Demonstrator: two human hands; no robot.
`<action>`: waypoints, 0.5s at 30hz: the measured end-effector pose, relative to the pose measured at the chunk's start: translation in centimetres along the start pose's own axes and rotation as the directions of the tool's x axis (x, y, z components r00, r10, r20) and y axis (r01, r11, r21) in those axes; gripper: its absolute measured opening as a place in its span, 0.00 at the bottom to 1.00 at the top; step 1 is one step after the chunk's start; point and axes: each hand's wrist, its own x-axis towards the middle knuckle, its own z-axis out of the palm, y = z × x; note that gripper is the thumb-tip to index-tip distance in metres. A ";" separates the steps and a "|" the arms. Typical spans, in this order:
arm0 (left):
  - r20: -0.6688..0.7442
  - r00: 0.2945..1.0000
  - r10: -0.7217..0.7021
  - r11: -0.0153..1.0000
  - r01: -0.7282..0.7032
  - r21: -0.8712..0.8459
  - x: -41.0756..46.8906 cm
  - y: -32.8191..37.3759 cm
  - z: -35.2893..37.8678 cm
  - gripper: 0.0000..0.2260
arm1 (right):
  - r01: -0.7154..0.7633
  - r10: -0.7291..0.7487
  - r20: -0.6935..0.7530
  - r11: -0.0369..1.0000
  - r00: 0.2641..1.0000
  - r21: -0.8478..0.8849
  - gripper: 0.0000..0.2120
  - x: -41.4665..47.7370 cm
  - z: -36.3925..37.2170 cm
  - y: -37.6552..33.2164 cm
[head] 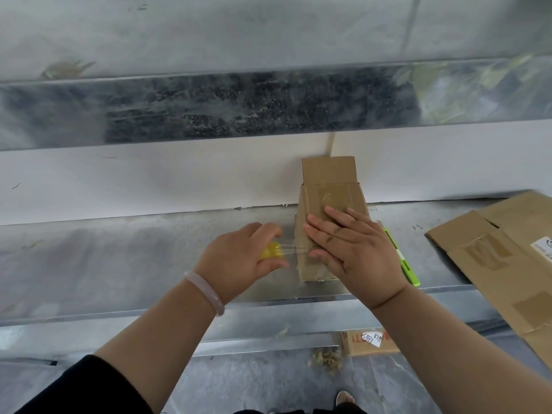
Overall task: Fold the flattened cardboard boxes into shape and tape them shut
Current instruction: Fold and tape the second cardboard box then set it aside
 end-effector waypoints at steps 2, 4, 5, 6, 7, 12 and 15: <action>-0.062 0.998 0.002 1.000 -0.003 -0.012 -0.1 0.0 0.3 0.21 | -0.008 0.008 -0.006 1.000 1.000 0.008 0.16 0.0 -0.1 0.0; -0.118 0.993 -0.023 1.000 0.020 -0.023 -0.3 -0.1 0.6 0.20 | -0.011 0.011 -0.009 1.000 1.000 0.009 0.16 -0.1 -0.2 -0.1; -0.145 0.988 -0.043 0.999 0.040 -0.029 -0.5 -0.1 0.7 0.19 | -0.013 0.013 -0.006 1.000 1.000 0.008 0.16 -0.1 -0.2 -0.1; -0.168 0.984 -0.060 0.998 0.056 -0.027 -0.6 -0.1 0.8 0.19 | -0.016 0.016 0.001 1.000 1.000 0.009 0.16 -0.1 -0.1 -0.1; -0.185 0.981 -0.066 0.998 0.064 -0.013 -0.8 -0.1 1.0 0.18 | -0.017 0.017 0.008 1.000 1.000 0.007 0.16 -0.1 -0.1 -0.1; -0.176 0.983 -0.047 0.999 0.046 -0.009 -0.7 0.6 2.2 0.14 | 0.004 -0.004 0.019 1.000 1.000 0.005 0.16 -0.2 -0.1 -0.1; -0.186 0.982 -0.039 0.999 0.039 0.000 -0.3 1.4 2.3 0.11 | 0.033 -0.032 0.059 0.999 0.998 -0.027 0.18 -0.1 -0.4 -0.1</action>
